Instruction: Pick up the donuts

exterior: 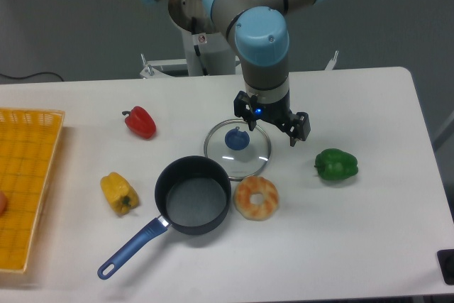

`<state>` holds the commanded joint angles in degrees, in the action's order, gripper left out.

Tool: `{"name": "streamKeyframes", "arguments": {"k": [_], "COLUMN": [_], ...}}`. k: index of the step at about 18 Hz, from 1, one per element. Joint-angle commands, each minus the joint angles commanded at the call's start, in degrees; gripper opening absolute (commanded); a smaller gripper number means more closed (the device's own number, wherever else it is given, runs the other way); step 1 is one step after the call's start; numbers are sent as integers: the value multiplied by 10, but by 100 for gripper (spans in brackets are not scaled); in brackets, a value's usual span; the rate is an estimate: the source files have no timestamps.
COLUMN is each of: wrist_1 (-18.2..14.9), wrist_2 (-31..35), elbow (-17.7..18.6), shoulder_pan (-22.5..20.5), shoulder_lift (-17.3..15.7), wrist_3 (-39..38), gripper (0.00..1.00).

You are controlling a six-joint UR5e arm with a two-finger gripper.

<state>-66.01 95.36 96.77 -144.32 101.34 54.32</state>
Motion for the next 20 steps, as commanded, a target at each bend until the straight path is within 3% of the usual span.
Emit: {"name": "streamKeyframes", "arguments": {"k": [6,10,12,14,20], "wrist_1": [4,39,50,82,97], "wrist_2": [-2,-18,-20,-21,-22], "elbow": [8,3,0,-3,-15], "shoulder_pan": [-7,-25,-27,-40,-45], "shoulder_lift": [0,3,15,31,87], "wrist_3": [-25,-61,-75,-80,-125], "gripper": [100,100,100,100,100]}}
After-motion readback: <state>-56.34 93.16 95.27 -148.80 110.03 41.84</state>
